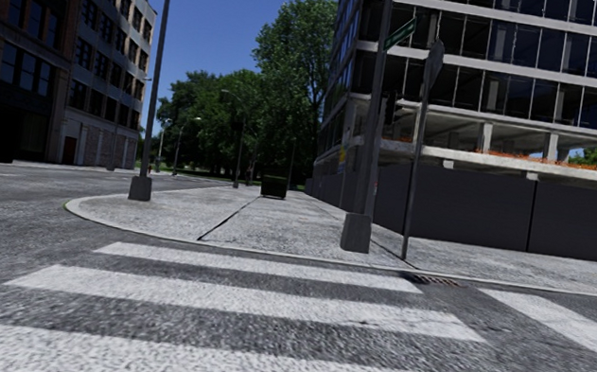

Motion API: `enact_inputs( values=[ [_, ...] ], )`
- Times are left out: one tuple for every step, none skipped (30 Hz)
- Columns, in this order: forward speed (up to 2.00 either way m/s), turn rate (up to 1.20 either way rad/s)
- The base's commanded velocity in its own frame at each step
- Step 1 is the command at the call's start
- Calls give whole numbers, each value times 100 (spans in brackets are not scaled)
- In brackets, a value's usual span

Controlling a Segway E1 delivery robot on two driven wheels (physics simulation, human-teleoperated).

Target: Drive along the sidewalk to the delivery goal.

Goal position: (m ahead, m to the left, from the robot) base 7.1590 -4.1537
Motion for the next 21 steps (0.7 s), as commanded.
enact_inputs(
  values=[
    [200, 22],
    [198, 27],
    [198, 29],
    [197, 31],
    [197, 31],
    [195, 31],
    [194, 31],
    [194, 31],
    [194, 31],
    [194, 31],
    [194, 35],
    [194, 50],
    [194, 50],
    [194, 57],
    [194, 55],
    [194, 36],
    [194, 36],
    [194, 17],
    [193, 0],
    [193, 0],
    [193, 0]
  ],
)
